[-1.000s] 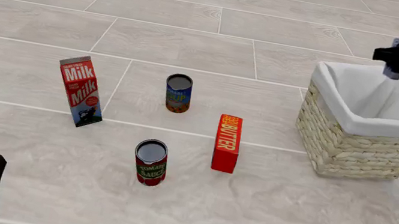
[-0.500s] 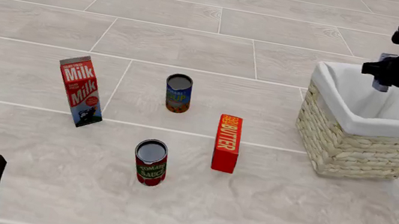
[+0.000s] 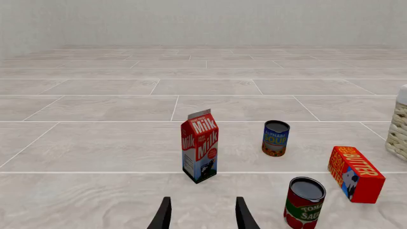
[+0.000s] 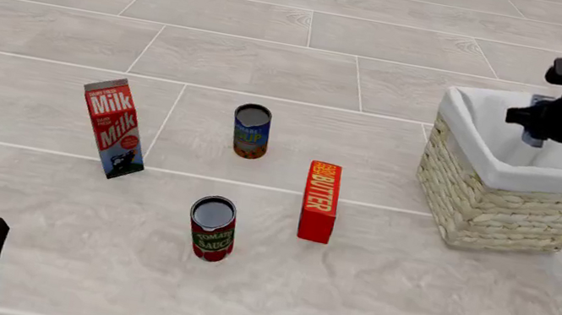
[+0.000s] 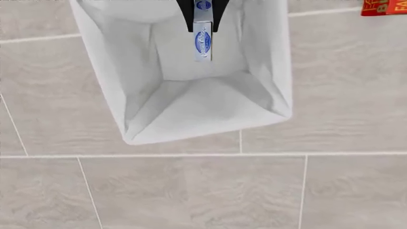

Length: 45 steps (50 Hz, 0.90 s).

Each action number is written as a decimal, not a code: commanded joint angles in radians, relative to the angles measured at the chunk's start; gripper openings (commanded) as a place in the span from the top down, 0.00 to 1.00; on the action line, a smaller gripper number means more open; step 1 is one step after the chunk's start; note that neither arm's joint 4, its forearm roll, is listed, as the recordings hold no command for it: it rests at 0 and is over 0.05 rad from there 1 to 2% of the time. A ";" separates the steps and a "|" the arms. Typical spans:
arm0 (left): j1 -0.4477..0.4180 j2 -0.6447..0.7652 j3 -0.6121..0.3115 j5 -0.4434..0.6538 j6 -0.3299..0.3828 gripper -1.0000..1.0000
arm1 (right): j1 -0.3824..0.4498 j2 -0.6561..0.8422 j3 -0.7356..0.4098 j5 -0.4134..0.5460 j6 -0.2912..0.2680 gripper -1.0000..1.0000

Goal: Pick the cream cheese and place it in the basket.

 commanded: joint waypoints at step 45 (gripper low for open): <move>0.000 0.000 0.000 0.000 0.000 0.00 | -0.010 -0.040 0.013 -0.030 -0.014 0.00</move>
